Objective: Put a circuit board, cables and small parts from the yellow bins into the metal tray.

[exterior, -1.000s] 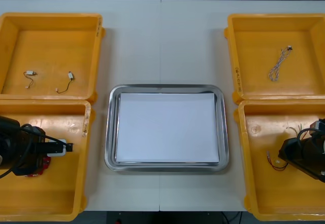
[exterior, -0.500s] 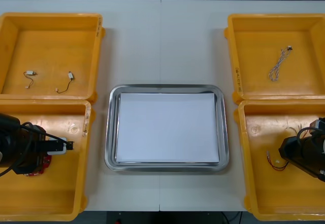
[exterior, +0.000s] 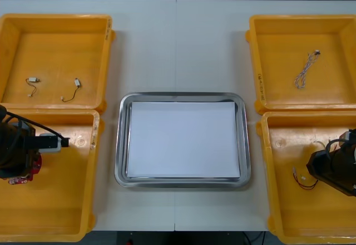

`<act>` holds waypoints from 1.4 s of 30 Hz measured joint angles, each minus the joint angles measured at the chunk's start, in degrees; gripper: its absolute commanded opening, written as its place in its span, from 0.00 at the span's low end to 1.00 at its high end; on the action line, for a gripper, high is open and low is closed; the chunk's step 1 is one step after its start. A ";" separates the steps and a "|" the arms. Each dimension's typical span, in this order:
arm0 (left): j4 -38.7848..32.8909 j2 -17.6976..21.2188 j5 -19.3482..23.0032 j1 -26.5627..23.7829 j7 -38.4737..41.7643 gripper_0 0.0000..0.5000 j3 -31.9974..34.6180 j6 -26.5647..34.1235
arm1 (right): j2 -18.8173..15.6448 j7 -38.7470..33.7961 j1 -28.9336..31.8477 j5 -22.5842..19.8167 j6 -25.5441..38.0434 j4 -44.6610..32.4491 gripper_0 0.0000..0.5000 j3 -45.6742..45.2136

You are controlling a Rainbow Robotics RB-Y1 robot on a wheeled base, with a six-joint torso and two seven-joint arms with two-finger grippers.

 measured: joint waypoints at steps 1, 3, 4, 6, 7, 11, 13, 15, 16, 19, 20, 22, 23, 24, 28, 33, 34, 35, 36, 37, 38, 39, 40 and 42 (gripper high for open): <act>-0.25 -0.39 0.03 0.00 0.00 0.00 1.13 1.43 | 0.00 0.01 -0.19 0.00 0.96 -0.46 0.00 -0.31; -0.68 -1.50 0.11 0.00 0.00 0.00 3.58 4.30 | 0.00 0.05 -0.59 -0.04 2.56 -1.48 0.00 -1.19; -0.84 -2.10 0.12 0.00 0.00 0.00 4.75 5.37 | 0.00 0.07 -0.78 -0.07 3.21 -1.90 0.00 -1.67; -1.33 -3.19 0.16 0.00 0.01 0.00 6.82 7.61 | 0.00 0.35 -1.28 -0.15 4.63 -2.56 0.00 -2.64; -1.79 -3.71 0.16 0.00 0.02 0.00 7.82 8.98 | 0.00 0.91 -1.61 -0.21 5.69 -2.84 0.00 -3.18; -4.31 -5.17 0.14 0.00 0.16 0.00 11.07 13.72 | 0.00 3.97 -3.24 -0.45 10.12 -4.35 0.00 -5.26; -5.90 -5.80 -0.12 0.00 0.49 0.00 12.30 16.50 | 0.00 3.97 -4.05 -0.64 12.53 -5.51 0.00 -6.26; -7.36 -6.47 -0.50 -0.02 1.42 0.00 13.24 18.89 | 0.00 3.97 -4.79 -0.86 14.24 -6.54 0.00 -7.24; -8.01 -6.81 -0.78 -0.05 1.87 0.00 13.59 19.95 | -0.01 3.97 -5.15 -0.99 14.74 -6.96 0.00 -7.68; -9.95 -8.28 -1.68 -0.45 5.18 0.00 14.67 24.13 | -0.01 3.97 -6.48 -1.42 15.05 -8.03 0.00 -9.11; -10.58 -8.91 -1.96 -0.69 7.01 0.00 15.06 25.65 | -0.01 3.97 -7.07 -1.63 15.05 -8.37 0.00 -9.62; -11.67 -10.28 -2.44 -1.28 11.72 0.00 15.82 28.45 | -0.01 3.99 -8.37 -2.04 15.07 -8.78 0.00 -10.61; -12.03 -10.91 -2.60 -1.60 14.20 0.00 16.12 29.41 | -0.01 4.01 -9.00 -2.21 15.09 -8.82 0.00 -11.02; -12.44 -11.57 -2.77 -1.97 17.00 0.00 16.38 30.44 | -0.01 4.05 -9.64 -2.34 15.10 -8.82 0.00 -11.41; -13.65 -14.28 -3.62 -3.86 24.31 0.00 16.69 33.94 | -0.03 5.89 -12.24 -3.00 15.21 -8.84 0.00 -12.80; -14.68 -17.11 -3.88 -6.35 24.60 0.00 16.69 34.04 | -1.15 6.77 -14.17 -4.05 15.27 -8.86 0.00 -13.29; -14.78 -17.65 -3.88 -6.79 24.60 0.00 16.69 34.04 | -1.58 6.77 -14.41 -4.48 15.27 -8.87 0.00 -13.29; -14.84 -18.20 -3.88 -7.24 24.60 0.00 16.69 34.05 | -2.06 6.77 -14.62 -5.02 15.27 -8.87 0.00 -13.29; -14.87 -18.76 -3.88 -7.69 24.61 0.00 16.69 34.05 | -2.59 6.77 -14.81 -5.77 15.27 -8.87 0.00 -13.29; -14.89 -19.40 -3.88 -8.18 24.61 0.00 16.69 34.05 | -3.22 6.77 -14.98 -6.78 15.28 -8.86 0.00 -13.29; -14.89 -20.00 -3.89 -8.64 24.61 0.00 16.69 34.07 | -3.84 6.78 -15.14 -7.89 15.28 -8.86 0.00 -13.29; -14.89 -20.65 -3.95 -9.11 24.61 0.00 16.69 34.08 | -4.53 6.78 -15.33 -9.01 15.28 -8.86 0.00 -13.29; -14.89 -21.28 -4.06 -9.53 24.61 0.00 16.69 34.10 | -5.22 6.78 -15.51 -9.88 15.28 -8.86 0.00 -13.29; -14.90 -22.43 -4.51 -10.13 24.61 0.00 16.69 34.12 | -6.55 6.80 -15.88 -11.74 15.28 -8.85 0.00 -13.29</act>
